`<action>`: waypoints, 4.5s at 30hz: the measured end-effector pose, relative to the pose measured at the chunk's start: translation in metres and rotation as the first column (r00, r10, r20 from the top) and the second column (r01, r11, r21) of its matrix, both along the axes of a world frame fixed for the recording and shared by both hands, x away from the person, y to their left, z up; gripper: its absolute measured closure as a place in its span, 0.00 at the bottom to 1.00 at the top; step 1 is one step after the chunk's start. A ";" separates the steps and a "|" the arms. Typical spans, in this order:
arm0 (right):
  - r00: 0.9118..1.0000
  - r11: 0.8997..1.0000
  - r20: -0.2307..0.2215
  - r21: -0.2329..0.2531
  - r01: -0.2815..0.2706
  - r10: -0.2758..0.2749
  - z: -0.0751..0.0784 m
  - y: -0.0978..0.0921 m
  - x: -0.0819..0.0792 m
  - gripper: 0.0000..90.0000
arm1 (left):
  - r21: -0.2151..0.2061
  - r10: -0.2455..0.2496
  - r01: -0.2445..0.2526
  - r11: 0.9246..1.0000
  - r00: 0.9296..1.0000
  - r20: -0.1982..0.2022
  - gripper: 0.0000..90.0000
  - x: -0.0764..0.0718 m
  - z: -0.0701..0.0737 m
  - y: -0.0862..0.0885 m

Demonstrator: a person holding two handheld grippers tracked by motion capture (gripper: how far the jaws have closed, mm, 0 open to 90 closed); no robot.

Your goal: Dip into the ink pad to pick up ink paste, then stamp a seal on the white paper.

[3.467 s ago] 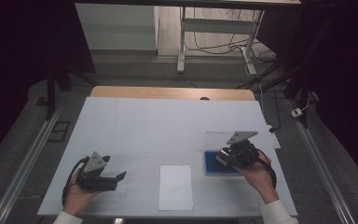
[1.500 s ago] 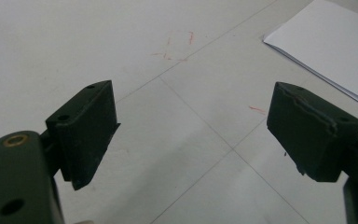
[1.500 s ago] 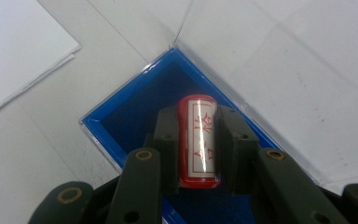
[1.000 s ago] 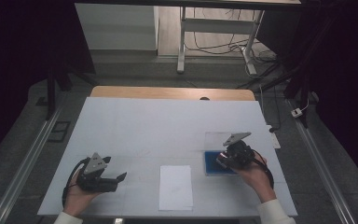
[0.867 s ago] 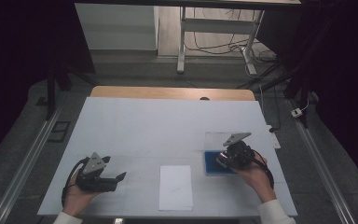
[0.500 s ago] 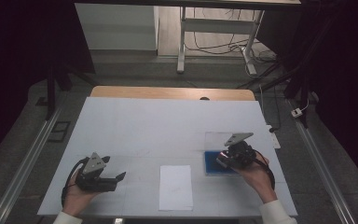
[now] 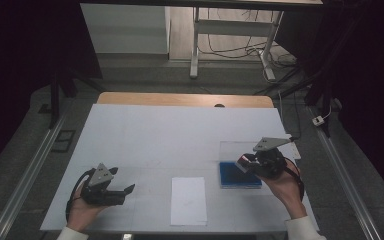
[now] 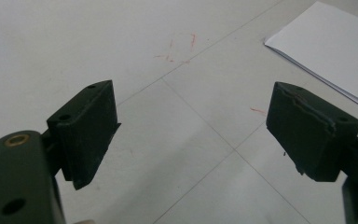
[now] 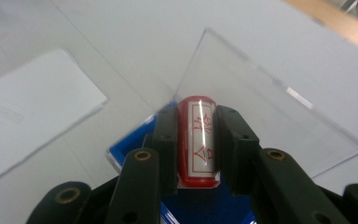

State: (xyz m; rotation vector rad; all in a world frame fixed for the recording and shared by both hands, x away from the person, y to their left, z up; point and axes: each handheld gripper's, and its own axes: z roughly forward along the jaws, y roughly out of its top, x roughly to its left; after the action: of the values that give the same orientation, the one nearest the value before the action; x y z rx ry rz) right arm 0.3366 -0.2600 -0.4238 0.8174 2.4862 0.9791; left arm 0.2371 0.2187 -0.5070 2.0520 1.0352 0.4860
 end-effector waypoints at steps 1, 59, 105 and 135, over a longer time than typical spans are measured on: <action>1.000 1.000 0.008 0.003 -0.001 0.001 0.003 -0.001 -0.002 0.78 | 0.000 0.000 0.000 1.000 1.000 0.000 0.18 0.000 0.000 0.000; 0.999 0.997 0.005 -0.063 -0.032 0.032 0.004 0.015 -0.004 0.78 | 0.006 0.000 0.000 1.000 1.000 -0.012 0.19 0.000 0.000 -0.001; 0.993 0.970 -0.113 -0.245 -0.001 -0.028 -0.046 0.028 0.012 0.79 | 0.003 0.001 -0.001 1.000 1.000 -0.010 0.19 -0.002 0.000 -0.001; 0.999 0.999 -0.009 -0.021 -0.033 0.033 0.003 0.015 -0.004 0.78 | 0.008 0.002 -0.002 1.000 1.000 -0.005 0.19 0.000 0.001 0.001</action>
State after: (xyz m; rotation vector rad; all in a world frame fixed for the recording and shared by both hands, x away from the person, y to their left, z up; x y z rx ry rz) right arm 0.3322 -0.2448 -0.4204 0.7777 2.5207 0.9603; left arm 0.2368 0.2194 -0.5055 2.0602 1.0403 0.4866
